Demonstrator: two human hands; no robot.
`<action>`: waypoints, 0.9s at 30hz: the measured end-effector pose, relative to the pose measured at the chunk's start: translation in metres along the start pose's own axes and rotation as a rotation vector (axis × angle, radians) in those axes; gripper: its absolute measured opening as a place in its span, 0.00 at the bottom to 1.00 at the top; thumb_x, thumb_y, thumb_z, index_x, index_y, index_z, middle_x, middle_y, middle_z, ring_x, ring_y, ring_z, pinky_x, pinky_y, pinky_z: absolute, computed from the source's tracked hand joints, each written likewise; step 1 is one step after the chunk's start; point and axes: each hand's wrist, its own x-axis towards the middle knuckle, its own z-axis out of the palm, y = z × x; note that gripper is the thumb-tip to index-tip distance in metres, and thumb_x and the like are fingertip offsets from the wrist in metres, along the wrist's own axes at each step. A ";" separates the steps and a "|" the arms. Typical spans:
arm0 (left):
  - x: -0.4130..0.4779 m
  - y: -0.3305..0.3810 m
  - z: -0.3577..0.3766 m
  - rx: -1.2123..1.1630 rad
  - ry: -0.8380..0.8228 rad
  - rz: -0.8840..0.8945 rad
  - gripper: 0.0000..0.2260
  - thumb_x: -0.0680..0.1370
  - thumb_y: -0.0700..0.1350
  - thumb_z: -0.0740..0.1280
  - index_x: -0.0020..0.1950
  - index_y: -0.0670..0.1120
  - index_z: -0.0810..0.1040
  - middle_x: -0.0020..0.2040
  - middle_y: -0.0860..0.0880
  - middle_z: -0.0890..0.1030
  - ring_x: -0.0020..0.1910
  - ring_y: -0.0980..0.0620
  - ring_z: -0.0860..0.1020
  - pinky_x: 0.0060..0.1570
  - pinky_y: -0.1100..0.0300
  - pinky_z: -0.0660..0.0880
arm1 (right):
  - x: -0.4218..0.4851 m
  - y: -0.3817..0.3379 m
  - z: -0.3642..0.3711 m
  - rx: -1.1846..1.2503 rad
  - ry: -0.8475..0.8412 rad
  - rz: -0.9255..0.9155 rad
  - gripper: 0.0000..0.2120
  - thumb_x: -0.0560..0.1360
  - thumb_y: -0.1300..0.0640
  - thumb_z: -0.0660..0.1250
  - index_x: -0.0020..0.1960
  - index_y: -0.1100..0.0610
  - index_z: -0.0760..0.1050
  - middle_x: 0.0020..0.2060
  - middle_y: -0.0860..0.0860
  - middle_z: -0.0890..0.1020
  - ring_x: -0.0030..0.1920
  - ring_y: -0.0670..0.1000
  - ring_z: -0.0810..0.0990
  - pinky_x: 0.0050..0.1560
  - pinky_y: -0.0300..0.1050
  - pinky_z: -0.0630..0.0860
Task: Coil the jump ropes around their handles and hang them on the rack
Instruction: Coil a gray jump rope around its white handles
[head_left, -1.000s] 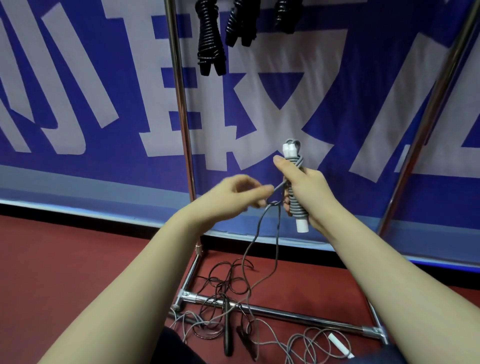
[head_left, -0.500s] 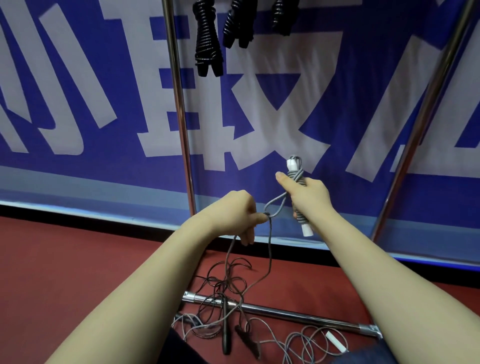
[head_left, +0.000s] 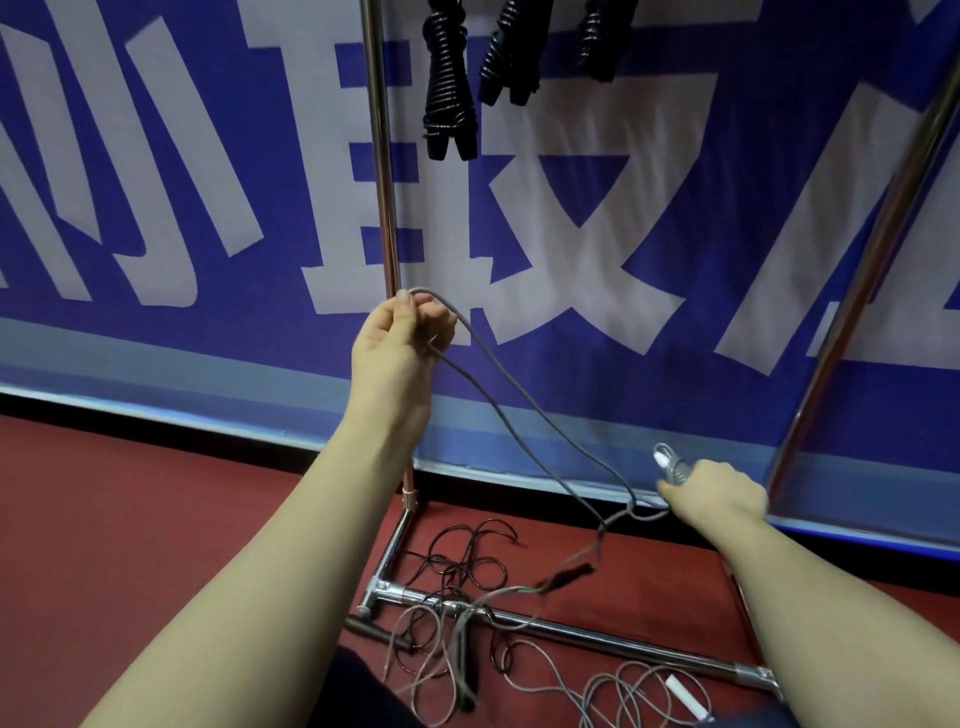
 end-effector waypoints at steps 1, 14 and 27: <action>0.000 -0.001 -0.001 0.020 0.052 -0.001 0.12 0.85 0.43 0.57 0.46 0.43 0.76 0.34 0.51 0.78 0.35 0.55 0.78 0.39 0.65 0.77 | 0.000 0.003 0.002 -0.042 0.002 0.003 0.19 0.76 0.40 0.63 0.55 0.54 0.79 0.53 0.52 0.82 0.55 0.55 0.81 0.48 0.42 0.72; 0.016 -0.038 -0.050 1.282 -0.002 0.120 0.16 0.82 0.46 0.61 0.39 0.39 0.77 0.30 0.46 0.79 0.30 0.49 0.77 0.38 0.53 0.76 | 0.017 -0.004 0.001 1.197 -0.417 0.246 0.19 0.73 0.47 0.70 0.54 0.61 0.74 0.39 0.63 0.82 0.28 0.56 0.78 0.26 0.43 0.74; 0.024 -0.039 -0.070 1.229 0.272 -0.010 0.13 0.83 0.46 0.56 0.47 0.40 0.74 0.44 0.42 0.80 0.43 0.41 0.77 0.42 0.52 0.72 | 0.003 -0.040 -0.039 1.592 -0.805 0.040 0.17 0.71 0.46 0.69 0.37 0.58 0.68 0.28 0.56 0.73 0.26 0.52 0.73 0.23 0.40 0.72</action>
